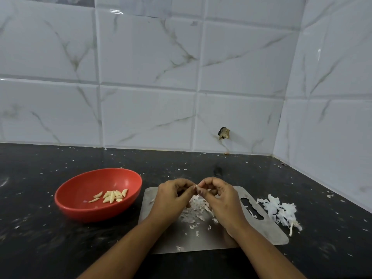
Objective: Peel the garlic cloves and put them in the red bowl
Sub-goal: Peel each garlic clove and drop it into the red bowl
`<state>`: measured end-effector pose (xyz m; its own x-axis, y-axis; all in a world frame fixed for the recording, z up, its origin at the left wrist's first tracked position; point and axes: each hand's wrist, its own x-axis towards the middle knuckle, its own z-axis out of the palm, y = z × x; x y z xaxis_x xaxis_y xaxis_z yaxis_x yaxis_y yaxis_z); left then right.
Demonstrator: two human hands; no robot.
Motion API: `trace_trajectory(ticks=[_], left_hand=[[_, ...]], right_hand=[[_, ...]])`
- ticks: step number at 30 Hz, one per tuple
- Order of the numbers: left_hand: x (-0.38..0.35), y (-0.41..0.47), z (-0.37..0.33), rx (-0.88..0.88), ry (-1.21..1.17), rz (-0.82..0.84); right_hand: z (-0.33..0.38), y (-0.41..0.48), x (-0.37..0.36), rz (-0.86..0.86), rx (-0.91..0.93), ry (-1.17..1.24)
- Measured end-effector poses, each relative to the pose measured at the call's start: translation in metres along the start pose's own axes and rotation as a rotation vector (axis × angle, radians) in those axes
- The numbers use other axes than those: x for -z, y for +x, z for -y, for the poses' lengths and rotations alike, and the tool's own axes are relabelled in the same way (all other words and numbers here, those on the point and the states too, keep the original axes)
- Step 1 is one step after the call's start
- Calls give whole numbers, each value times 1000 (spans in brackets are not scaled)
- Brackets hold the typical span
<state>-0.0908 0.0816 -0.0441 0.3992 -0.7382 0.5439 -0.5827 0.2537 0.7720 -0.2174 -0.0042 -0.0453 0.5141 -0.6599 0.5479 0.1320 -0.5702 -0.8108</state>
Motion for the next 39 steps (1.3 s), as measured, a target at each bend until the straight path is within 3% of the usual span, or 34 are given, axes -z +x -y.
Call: trace_trajectory(ticks=[9,15,19,26,28,30,32,34,39], left_hand=[[0,2,4,-13,54,-4],[0,2,10,-113,90,-14],[-2,2,15,-63,62,141],[-3,4,11,84,-172,169],[-2,4,10,103,-229,175],[-2,3,9,86,-243,188],[-3,2,11,4,-150,170],[-3,2,13,-112,50,112],[2,-1,5,-169,489,79]], right_hand=[[-2,0,-2,-13,48,-163],[-8,-3,-6,94,201,-633],[-9,-3,-5,25,296,-614],[-7,-3,-7,-32,480,-724],[-7,-3,-8,-38,457,-696],[-6,-2,-6,-23,321,-507],[-4,1,-2,-19,159,-292],[-3,1,1,-38,112,-236],[-2,-2,1,-36,130,-421]])
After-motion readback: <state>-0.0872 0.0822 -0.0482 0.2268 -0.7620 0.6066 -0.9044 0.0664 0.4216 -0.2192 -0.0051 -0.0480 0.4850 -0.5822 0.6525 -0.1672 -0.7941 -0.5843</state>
